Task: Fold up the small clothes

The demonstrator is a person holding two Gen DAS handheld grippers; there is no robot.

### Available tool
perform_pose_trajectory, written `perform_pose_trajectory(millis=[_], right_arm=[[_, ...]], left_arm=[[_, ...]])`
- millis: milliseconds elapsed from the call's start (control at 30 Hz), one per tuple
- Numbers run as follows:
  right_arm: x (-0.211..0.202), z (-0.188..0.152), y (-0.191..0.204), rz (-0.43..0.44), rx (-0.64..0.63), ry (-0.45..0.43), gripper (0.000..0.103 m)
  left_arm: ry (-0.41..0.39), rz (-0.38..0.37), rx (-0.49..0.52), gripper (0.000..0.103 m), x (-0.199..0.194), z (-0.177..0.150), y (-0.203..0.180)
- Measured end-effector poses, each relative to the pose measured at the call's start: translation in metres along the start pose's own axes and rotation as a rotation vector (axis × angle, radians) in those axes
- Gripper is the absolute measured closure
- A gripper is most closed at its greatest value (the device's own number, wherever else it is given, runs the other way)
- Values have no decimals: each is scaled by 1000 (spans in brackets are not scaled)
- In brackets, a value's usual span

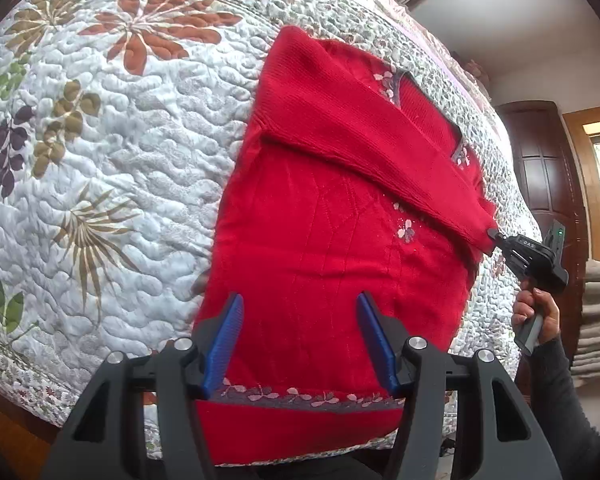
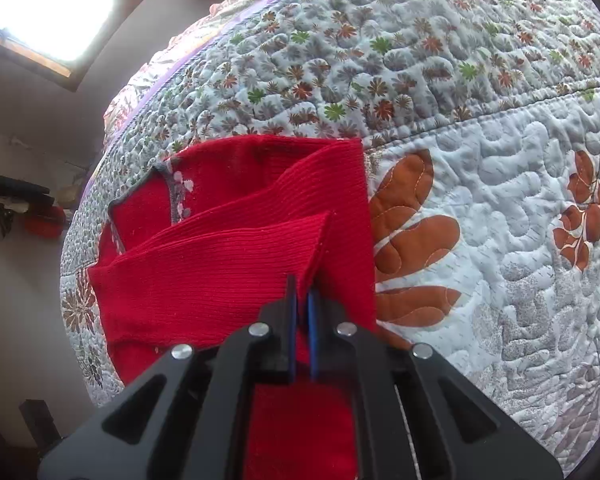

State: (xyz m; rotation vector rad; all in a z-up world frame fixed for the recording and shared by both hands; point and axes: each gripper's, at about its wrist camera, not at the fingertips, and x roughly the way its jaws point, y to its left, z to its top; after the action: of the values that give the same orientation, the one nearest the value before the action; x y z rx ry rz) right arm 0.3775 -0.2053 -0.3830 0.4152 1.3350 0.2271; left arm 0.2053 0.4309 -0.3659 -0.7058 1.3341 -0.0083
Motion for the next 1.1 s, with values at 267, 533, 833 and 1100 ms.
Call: perform_pose_trajectory(millis=[267, 533, 833, 1100], right_arm=[[4, 3, -13, -25, 7, 0, 100], [8, -1, -18, -22, 49, 32, 83], [11, -8, -18, -82, 69, 69, 94], [-1, -8, -25, -93, 84, 40, 92]], left_arm=[[-1, -7, 9, 45, 2, 8, -5], [20, -8, -3, 44, 6, 5, 0], [30, -8, -6, 44, 8, 4, 6], [31, 2, -20, 44, 2, -3, 16]])
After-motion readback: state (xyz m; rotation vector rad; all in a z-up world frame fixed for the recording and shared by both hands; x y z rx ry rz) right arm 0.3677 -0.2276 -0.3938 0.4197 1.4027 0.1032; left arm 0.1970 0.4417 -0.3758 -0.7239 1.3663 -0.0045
